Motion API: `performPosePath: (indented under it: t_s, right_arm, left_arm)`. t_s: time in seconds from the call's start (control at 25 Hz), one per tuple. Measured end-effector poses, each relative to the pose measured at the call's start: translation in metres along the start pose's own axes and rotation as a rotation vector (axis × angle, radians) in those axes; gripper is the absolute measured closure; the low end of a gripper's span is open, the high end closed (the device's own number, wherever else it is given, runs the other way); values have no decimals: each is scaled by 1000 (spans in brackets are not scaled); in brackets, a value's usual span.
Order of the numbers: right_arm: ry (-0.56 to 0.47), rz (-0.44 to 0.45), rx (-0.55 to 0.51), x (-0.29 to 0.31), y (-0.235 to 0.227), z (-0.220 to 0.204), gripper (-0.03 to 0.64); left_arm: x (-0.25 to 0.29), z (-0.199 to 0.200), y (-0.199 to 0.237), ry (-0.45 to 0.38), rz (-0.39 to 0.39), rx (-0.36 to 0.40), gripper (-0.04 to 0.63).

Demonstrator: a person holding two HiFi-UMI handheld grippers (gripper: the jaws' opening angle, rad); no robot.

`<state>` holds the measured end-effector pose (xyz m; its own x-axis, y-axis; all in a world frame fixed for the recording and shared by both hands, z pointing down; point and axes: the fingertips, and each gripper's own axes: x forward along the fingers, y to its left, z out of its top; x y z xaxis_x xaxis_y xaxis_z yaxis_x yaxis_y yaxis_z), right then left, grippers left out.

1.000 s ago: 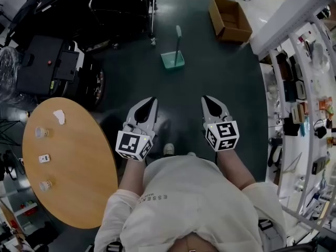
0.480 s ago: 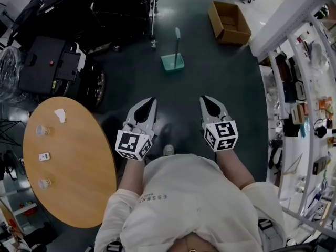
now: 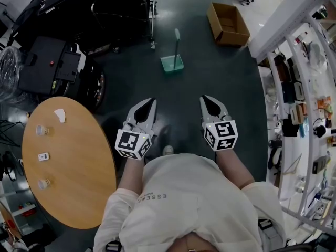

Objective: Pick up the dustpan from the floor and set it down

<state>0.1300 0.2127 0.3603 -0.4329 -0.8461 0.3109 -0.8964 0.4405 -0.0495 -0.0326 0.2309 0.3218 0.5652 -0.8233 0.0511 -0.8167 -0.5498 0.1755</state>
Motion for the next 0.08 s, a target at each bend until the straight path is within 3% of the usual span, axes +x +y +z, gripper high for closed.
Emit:
performPosePath:
  t_s: [0.08]
  right_arm:
    - [0,0,-4,0,3,0,629]
  left_arm:
    - [-2,0,1,2,-2,2,578]
